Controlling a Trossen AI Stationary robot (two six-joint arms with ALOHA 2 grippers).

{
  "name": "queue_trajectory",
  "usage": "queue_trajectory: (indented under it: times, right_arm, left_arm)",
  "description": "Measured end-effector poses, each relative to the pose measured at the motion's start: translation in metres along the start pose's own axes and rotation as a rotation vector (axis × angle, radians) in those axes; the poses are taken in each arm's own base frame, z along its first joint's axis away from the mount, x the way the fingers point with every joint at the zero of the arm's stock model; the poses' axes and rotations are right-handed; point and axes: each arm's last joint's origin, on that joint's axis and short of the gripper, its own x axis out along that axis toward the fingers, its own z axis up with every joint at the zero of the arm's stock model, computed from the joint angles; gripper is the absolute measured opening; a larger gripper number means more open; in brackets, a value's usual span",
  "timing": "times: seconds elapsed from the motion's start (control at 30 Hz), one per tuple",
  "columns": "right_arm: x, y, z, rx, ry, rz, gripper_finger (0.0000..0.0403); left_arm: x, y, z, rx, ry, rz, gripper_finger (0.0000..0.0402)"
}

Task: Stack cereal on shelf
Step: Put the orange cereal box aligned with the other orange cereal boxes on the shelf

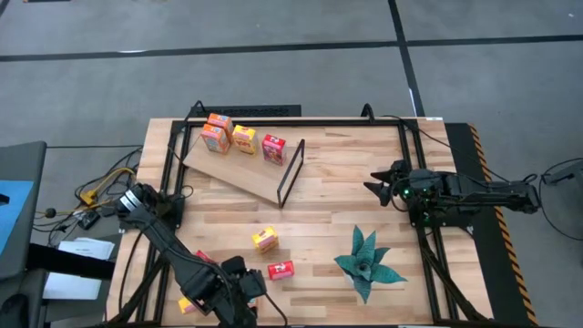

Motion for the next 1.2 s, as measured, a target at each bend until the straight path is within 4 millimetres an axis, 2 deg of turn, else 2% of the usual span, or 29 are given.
queue_trajectory:
  times: [0.2,0.43,0.7,1.03,1.2]
  right_arm:
    - [0.0,0.0,0.0,0.0,0.0,0.0,0.0317]
    - [0.0,0.0,0.0,0.0,0.0,0.0,0.0317]
    - [0.0,0.0,0.0,0.0,0.0,0.0,0.0317]
    - [0.0,0.0,0.0,0.0,0.0,0.0,0.0317]
    - [0.0,0.0,0.0,0.0,0.0,0.0,0.0317]
  left_arm:
    - [-0.002,-0.005,-0.01,0.036,0.009,-0.006,0.0275]
    - [0.007,-0.005,-0.023,0.028,0.016,0.005,0.0275]
    - [0.008,-0.003,-0.023,0.088,-0.033,0.049,0.0275]
    - [0.008,-0.006,-0.022,0.098,-0.056,0.015,0.0275]
    - [0.024,-0.01,-0.028,0.169,-0.013,0.03,0.0275]
